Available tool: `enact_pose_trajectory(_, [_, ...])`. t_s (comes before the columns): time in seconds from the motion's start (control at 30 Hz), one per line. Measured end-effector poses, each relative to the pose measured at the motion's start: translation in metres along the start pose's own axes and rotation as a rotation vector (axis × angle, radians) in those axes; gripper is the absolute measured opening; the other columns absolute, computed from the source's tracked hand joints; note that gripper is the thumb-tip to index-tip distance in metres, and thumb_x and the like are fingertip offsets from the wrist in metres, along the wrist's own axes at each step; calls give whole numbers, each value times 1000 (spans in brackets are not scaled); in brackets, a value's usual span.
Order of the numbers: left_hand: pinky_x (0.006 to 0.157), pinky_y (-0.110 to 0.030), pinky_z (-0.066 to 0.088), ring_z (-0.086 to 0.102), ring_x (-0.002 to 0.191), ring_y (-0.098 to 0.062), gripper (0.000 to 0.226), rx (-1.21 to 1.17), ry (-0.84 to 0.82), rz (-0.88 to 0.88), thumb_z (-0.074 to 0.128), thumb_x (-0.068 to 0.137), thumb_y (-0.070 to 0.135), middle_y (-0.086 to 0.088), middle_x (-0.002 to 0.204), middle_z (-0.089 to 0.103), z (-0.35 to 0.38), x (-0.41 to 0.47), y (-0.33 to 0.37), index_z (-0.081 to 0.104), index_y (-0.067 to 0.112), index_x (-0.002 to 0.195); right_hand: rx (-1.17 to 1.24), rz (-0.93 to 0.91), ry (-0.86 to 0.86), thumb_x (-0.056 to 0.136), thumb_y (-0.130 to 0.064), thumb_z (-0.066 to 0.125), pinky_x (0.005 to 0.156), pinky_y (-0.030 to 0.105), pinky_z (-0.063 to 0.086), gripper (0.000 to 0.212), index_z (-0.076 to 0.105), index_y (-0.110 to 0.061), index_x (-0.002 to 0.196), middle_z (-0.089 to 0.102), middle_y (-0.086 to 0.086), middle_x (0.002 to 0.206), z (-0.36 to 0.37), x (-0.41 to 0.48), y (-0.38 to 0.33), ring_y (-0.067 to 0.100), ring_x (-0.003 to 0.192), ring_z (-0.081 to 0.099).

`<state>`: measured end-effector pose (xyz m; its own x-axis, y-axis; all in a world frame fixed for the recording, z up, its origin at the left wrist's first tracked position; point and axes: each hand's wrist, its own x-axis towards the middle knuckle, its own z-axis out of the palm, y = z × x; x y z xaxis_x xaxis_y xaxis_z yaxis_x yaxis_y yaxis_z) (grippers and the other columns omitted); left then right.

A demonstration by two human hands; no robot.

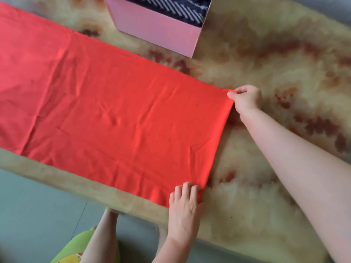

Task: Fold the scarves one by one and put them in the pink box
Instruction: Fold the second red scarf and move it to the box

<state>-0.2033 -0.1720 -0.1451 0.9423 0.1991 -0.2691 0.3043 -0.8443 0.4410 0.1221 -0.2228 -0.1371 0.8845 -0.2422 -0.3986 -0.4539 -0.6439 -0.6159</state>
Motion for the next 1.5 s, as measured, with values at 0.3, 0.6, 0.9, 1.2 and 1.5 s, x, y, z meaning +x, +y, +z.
enact_pose_trajectory(0.3, [63,-30,42,50,73,-21,23,-59,21,-119,54,72,41,5,85,53,-5,-2,6,56,23,87,-28,-224,-246,86,3,57,37,22,49,22,46,-13,97,51,5,65,-36,6,-9,17,55,55])
enact_pose_trajectory(0.6, [63,-26,38,47,72,-10,2,-472,115,-331,44,86,31,10,77,50,-17,-17,10,44,29,85,-130,-380,-483,91,13,38,59,15,55,35,67,-7,89,62,12,91,-47,5,-18,18,75,59])
enact_pose_trajectory(0.9, [60,-29,47,51,68,3,12,-579,152,-316,36,82,37,21,90,48,-45,-36,-10,48,37,82,-562,-635,-644,73,17,47,79,21,46,49,71,-17,98,57,1,92,-49,-7,-63,13,79,57])
enact_pose_trajectory(1.2, [64,-11,41,57,70,-2,38,-824,457,-633,76,73,5,11,78,59,-91,-26,-43,52,34,77,-489,-862,-491,77,2,67,73,19,41,22,72,-19,83,58,2,88,-2,-37,-119,21,78,53])
enact_pose_trajectory(1.5, [71,-14,48,62,71,-5,29,-1139,731,-985,78,72,5,4,79,69,-166,-12,-155,66,30,80,-351,-878,-472,86,-14,61,73,6,35,15,71,-23,93,61,7,107,98,-87,-189,10,93,51])
